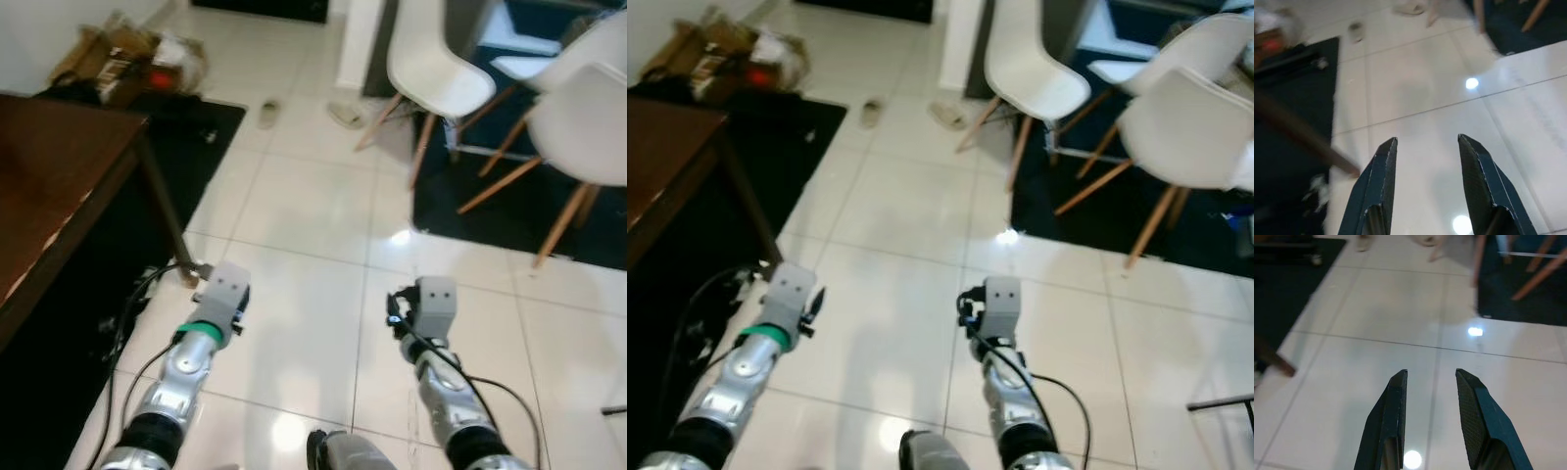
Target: Setting the table
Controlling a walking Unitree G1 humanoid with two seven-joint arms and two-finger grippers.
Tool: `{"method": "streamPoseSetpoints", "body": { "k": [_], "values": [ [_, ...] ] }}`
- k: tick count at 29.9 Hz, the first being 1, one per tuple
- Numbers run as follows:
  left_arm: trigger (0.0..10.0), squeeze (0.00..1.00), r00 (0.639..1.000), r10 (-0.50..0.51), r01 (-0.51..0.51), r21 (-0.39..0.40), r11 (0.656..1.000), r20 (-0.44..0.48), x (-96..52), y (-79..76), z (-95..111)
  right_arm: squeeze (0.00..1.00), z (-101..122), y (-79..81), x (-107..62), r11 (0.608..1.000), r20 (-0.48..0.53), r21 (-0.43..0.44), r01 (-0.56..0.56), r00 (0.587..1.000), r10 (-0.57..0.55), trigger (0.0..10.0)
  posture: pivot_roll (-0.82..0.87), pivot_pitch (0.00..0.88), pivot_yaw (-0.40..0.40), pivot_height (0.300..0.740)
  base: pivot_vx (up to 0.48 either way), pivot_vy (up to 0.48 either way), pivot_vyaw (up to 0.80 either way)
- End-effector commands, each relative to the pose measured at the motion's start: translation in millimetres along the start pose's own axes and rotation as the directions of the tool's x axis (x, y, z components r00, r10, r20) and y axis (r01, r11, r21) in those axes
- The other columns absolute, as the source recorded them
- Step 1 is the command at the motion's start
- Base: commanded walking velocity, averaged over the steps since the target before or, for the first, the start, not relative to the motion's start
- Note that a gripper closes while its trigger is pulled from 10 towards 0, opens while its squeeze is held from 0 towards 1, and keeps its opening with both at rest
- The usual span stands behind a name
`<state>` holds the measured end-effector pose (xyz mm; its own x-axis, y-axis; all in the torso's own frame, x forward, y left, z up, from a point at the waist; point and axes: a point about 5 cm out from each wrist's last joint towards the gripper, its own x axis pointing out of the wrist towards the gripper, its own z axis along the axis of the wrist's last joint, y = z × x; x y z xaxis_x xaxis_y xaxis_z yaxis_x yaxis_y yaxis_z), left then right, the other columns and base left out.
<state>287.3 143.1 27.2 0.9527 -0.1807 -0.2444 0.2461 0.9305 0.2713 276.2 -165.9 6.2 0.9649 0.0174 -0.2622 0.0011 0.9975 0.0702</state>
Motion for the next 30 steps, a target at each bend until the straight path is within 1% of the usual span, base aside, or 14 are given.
{"method": "streamPoseSetpoints", "body": {
  "k": [1,30],
  "values": [
    [10.0,0.00,1.000,0.001,-0.001,0.000,1.000,-0.029,-3.6,1.4,-7.8,0.00,-5.4,0.6,-2.6,1.000,-0.021,0.010,0.004,1.000,-0.003,10.0,0.01,0.001,0.008,0.740,0.000,0.000,-0.80],
    [10.0,0.00,1.000,0.001,-0.001,0.002,1.000,-0.025,-2.4,1.6,-6.5,0.00,-5.8,2.3,-2.4,1.000,-0.023,0.011,0.004,1.000,-0.004,10.0,0.01,0.003,0.009,0.740,0.000,0.000,-0.80]
  ]
}}
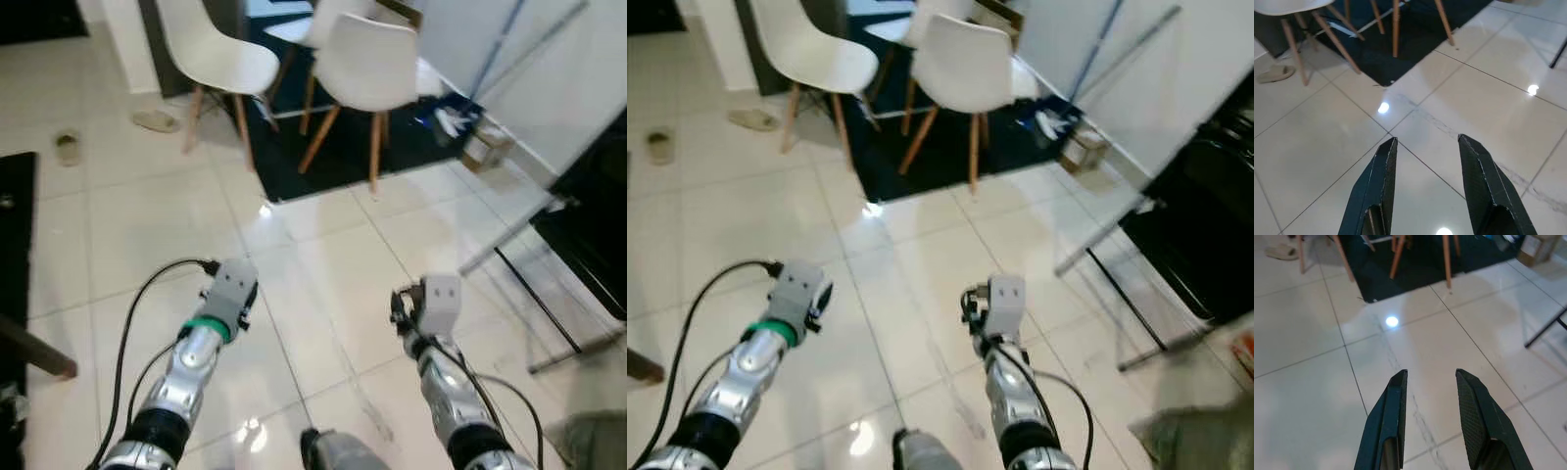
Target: Setting the table
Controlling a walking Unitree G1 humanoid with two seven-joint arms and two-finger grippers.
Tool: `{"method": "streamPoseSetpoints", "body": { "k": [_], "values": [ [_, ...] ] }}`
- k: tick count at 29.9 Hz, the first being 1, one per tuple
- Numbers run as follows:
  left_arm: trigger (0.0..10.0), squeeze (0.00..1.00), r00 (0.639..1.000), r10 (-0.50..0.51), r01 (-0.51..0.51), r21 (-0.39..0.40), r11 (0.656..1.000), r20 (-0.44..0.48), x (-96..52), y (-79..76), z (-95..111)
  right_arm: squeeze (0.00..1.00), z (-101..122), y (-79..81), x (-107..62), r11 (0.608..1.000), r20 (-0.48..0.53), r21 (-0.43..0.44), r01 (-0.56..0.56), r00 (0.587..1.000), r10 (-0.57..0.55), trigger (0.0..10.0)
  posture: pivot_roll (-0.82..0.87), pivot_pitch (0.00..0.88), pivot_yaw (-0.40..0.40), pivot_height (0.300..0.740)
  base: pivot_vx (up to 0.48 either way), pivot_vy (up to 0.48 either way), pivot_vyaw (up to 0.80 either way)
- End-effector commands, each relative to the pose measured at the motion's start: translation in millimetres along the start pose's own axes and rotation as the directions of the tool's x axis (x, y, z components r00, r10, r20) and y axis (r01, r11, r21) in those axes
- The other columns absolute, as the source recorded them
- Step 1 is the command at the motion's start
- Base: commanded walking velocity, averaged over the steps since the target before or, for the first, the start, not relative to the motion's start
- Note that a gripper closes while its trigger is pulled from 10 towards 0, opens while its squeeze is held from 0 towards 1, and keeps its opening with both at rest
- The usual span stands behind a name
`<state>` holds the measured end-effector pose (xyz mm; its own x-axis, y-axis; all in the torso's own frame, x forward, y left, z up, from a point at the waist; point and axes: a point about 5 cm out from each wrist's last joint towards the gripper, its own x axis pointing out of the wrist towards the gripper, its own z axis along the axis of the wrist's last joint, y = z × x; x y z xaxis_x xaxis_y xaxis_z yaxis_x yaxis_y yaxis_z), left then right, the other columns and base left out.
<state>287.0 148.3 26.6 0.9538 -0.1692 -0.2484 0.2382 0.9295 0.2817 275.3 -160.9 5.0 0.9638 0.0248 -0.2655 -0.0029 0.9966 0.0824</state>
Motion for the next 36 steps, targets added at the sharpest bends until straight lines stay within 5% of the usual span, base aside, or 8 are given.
{"method": "streamPoseSetpoints", "body": {
  "k": [1,36],
  "values": [
    [10.0,0.00,1.000,-0.009,0.009,-0.006,1.000,-0.018,-1.3,-3.0,-4.1,0.00,-4.1,-2.5,-2.0,1.000,-0.019,0.001,0.010,1.000,-0.010,10.0,0.01,0.003,0.009,0.740,0.000,0.000,-0.80],
    [10.0,0.00,1.000,-0.014,0.013,-0.011,1.000,-0.015,-0.7,-5.7,-3.3,0.00,-4.3,-3.7,-1.8,1.000,-0.024,-0.007,0.008,1.000,-0.008,10.0,0.01,0.002,0.004,0.740,0.000,0.000,-0.80]
  ]
}}
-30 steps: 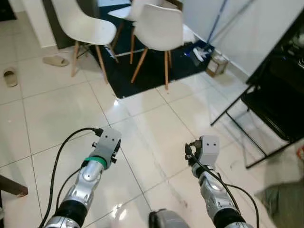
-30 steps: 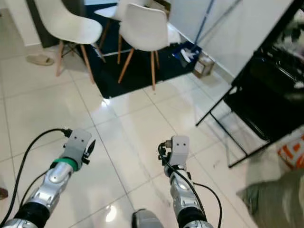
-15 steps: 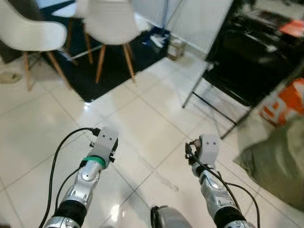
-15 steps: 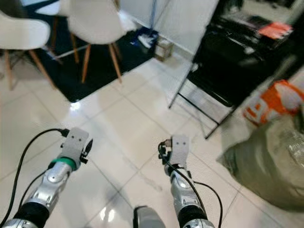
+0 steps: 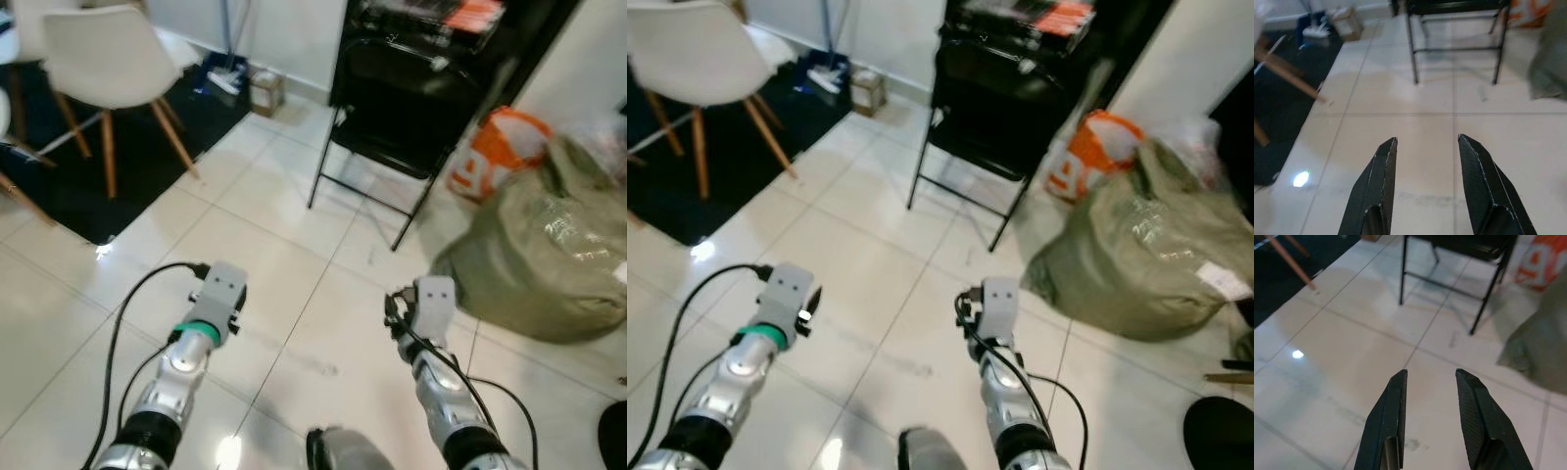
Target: Setting the table
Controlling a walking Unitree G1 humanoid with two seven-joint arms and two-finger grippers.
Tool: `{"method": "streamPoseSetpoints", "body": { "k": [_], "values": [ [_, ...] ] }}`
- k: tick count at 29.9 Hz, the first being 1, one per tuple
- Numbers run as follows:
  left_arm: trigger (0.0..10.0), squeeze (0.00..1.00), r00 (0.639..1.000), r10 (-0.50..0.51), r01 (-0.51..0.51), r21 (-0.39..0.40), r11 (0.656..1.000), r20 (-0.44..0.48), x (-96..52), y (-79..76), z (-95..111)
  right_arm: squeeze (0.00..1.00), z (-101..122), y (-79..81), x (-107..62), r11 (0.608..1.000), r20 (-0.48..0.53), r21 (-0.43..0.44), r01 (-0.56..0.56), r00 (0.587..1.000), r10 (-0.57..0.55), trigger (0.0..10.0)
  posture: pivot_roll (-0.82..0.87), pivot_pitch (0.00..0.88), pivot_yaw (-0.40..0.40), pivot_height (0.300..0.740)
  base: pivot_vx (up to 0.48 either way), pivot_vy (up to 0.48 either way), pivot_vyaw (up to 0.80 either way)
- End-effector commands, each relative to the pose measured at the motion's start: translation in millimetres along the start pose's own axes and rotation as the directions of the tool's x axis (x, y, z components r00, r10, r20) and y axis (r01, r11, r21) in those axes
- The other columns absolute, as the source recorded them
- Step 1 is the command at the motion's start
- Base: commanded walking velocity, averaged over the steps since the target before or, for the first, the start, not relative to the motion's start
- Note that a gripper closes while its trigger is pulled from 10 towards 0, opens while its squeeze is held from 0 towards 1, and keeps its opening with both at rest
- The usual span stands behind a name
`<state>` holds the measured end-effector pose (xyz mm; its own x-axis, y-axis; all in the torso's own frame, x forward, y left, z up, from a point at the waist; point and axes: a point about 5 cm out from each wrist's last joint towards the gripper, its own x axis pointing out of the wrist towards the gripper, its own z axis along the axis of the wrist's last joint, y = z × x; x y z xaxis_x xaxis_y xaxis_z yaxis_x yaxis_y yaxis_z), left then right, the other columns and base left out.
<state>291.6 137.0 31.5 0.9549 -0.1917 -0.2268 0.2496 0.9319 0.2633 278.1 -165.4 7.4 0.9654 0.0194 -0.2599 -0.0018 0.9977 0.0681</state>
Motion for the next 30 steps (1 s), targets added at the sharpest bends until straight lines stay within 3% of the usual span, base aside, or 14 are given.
{"method": "streamPoseSetpoints", "body": {
  "k": [1,25,30],
  "values": [
    [10.0,0.00,0.999,0.002,-0.002,0.005,1.000,-0.043,-6.2,2.5,-12.2,0.00,-7.7,0.7,-3.7,1.000,-0.030,0.006,0.003,1.000,-0.003,10.0,0.01,0.002,0.004,0.740,0.000,0.000,-0.80],
    [10.0,0.00,0.999,0.011,-0.011,-0.019,1.000,-0.038,-5.7,2.2,-11.6,0.00,-7.1,0.2,-3.1,1.000,-0.031,-0.004,-0.003,1.000,0.003,10.0,0.01,0.000,-0.004,0.740,0.000,0.000,-0.80],
    [10.0,0.00,0.998,0.032,-0.034,-0.038,0.999,-0.048,-7.1,1.1,-14.4,0.00,-6.0,0.4,-2.1,0.999,-0.036,-0.022,-0.025,0.999,0.024,10.0,0.02,0.008,-0.043,0.740,0.000,0.000,-0.80]
  ]
}}
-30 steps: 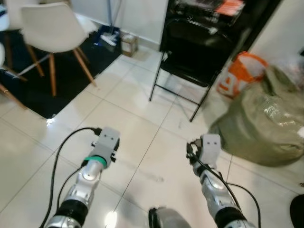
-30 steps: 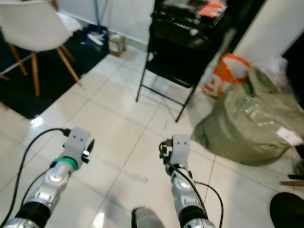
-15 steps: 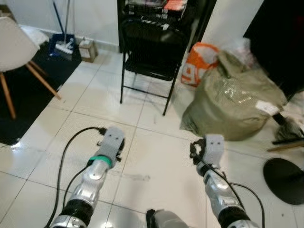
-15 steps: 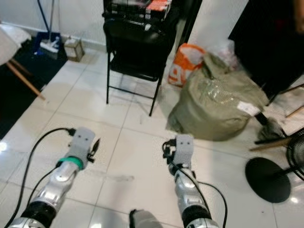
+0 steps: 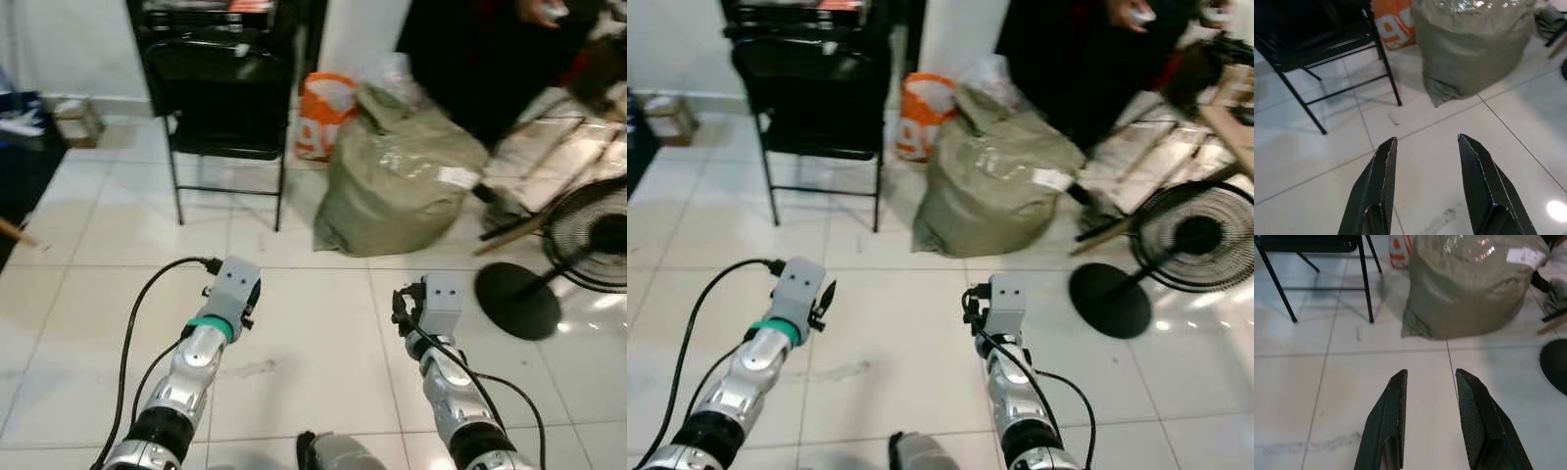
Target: Setting the table
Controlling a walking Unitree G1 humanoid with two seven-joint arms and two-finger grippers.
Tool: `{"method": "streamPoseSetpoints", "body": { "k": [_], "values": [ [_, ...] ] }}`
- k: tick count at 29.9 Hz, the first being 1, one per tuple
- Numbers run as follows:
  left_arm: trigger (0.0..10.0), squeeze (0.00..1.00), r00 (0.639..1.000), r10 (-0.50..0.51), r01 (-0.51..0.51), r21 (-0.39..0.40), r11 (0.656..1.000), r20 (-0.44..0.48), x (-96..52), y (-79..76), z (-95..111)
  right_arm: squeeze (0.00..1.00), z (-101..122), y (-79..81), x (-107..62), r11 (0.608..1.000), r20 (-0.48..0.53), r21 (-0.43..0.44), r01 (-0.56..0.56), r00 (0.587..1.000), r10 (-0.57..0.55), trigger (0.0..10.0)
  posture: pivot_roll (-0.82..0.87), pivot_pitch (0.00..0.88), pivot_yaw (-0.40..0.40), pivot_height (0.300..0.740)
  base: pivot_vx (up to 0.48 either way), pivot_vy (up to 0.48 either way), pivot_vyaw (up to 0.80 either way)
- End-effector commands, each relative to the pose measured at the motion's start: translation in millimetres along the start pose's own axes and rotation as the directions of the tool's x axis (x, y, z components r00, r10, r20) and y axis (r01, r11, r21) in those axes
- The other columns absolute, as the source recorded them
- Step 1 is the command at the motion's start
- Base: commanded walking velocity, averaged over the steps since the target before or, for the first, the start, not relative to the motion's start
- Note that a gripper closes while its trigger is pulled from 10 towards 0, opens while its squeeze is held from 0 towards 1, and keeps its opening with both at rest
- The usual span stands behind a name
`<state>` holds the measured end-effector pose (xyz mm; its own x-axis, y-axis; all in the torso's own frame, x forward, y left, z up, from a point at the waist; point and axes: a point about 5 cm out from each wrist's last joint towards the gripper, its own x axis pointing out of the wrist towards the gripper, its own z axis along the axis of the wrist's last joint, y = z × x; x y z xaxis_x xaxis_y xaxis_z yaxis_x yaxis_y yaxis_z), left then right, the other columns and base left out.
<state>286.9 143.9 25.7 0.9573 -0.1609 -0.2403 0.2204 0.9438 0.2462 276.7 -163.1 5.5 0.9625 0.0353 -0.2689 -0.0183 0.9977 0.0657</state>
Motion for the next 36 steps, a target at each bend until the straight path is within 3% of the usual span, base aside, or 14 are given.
{"method": "streamPoseSetpoints", "body": {
  "k": [1,4,11,16,17,25,30,36],
  "values": [
    [10.0,0.00,1.000,0.007,-0.008,-0.014,1.000,-0.026,-2.4,-2.5,-6.2,0.00,-3.7,-1.7,-1.3,1.000,-0.026,-0.016,-0.009,1.000,0.009,10.0,0.02,0.008,-0.043,0.740,0.000,0.000,-0.80],
    [10.0,0.00,0.999,0.031,-0.032,-0.034,0.999,-0.034,-4.8,-5.5,-9.3,0.00,-0.7,-2.8,1.0,0.999,-0.030,-0.037,-0.033,0.999,0.032,10.0,0.03,0.013,-0.084,0.740,0.000,0.000,-0.80],
    [10.0,0.00,0.998,0.035,-0.036,-0.037,0.999,-0.045,-9.4,-7.6,-14.3,0.00,3.7,-2.8,5.0,0.998,-0.026,-0.042,-0.037,0.999,0.036,10.0,0.04,0.013,-0.053,0.740,0.000,0.000,-0.80],
    [10.0,0.00,0.999,0.017,-0.017,0.004,1.000,-0.037,-6.0,3.2,-10.5,0.00,2.9,4.5,5.7,1.000,-0.016,-0.009,-0.020,1.000,0.020,10.0,0.05,0.006,0.003,0.740,0.000,0.000,-0.80],
    [10.0,0.00,1.000,0.006,-0.005,0.033,0.999,-0.027,-1.8,12.4,-5.0,0.00,1.7,9.8,5.8,1.000,-0.011,0.019,-0.001,1.000,0.002,10.0,0.05,0.001,0.039,0.740,0.000,0.000,-0.80],
    [10.0,0.00,1.000,-0.007,0.008,0.072,0.997,-0.016,5.8,24.1,4.4,0.00,3.1,17.3,8.1,0.998,-0.002,0.056,0.020,1.000,-0.020,10.0,0.05,0.000,0.077,0.740,0.000,0.000,-0.80],
    [10.0,0.00,1.000,-0.009,0.010,0.067,0.998,-0.016,7.1,19.9,5.0,0.00,4.4,15.0,7.7,0.998,0.008,0.052,0.018,1.000,-0.018,10.0,0.04,0.000,0.060,0.740,0.000,0.000,-0.73],
    [10.0,0.00,1.000,0.004,-0.003,0.057,0.998,-0.020,8.7,8.3,3.6,0.00,8.8,9.9,6.5,0.999,0.040,0.036,0.002,0.999,-0.003,10.0,0.02,0.006,0.036,0.740,0.190,0.000,0.00]
  ]
}}
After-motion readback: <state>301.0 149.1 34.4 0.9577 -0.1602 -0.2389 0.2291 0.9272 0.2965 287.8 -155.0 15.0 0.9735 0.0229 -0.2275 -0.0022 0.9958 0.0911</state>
